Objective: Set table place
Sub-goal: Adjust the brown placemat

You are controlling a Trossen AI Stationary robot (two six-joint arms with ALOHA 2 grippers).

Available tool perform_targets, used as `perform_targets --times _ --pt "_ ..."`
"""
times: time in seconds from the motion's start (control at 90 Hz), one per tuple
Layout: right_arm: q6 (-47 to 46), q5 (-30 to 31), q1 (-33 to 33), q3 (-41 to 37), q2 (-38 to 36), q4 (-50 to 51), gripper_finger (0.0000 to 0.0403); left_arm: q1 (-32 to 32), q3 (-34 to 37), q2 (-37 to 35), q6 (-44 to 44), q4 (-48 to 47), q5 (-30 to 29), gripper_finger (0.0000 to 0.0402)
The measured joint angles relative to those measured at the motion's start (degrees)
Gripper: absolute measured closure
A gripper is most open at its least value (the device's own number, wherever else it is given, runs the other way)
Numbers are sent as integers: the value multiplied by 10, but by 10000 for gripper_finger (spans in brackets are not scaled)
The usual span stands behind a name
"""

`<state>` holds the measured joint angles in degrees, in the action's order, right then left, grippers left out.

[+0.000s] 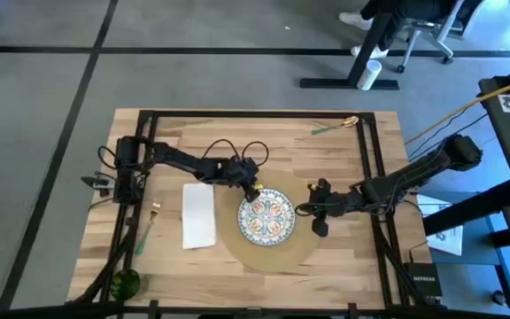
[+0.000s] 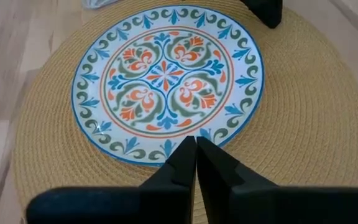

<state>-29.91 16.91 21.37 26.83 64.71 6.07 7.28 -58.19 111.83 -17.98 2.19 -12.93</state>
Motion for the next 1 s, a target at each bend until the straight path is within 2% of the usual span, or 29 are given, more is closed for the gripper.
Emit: perform_targets --times 0.278,1.0 --pt "0 0 0 0 0 0 403 3 0 0 2 -28 -7 402" --pt "0 0 0 0 0 0 403 19 1 1 17 -29 -15 402"
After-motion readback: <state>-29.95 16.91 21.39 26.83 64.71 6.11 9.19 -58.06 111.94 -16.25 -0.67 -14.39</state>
